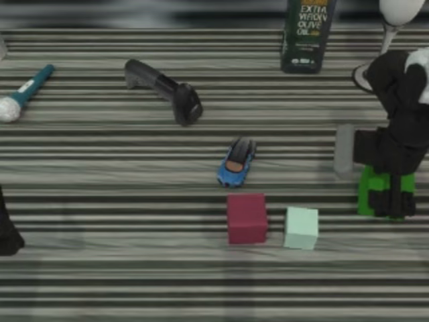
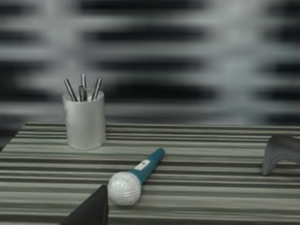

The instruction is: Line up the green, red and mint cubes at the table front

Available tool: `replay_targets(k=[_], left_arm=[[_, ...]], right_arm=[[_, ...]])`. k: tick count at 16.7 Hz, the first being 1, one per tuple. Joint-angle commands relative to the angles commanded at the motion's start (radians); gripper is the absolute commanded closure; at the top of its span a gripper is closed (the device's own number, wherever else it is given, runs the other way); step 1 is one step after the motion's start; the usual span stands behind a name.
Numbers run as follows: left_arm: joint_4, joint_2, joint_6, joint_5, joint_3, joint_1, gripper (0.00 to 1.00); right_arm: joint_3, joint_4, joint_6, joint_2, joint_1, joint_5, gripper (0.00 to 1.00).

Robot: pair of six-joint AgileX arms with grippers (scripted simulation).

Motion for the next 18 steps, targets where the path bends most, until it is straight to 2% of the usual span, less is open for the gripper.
replay_targets(k=[5, 12, 18], left_arm=[[0.0, 0.0, 0.0, 0.0, 0.0, 0.0, 0.0], [0.0, 0.0, 0.0, 0.0, 0.0, 0.0, 0.0], [0.0, 0.0, 0.0, 0.0, 0.0, 0.0, 0.0]], right_arm=[[0.014, -0.029, 0.003, -0.018, 0.001, -0.001, 1.0], [0.144, -0.256, 0.002, -0.111, 0.007, -0.001, 1.0], [0.157, -0.266, 0.008, -0.102, 0.01, -0.001, 1.0]])
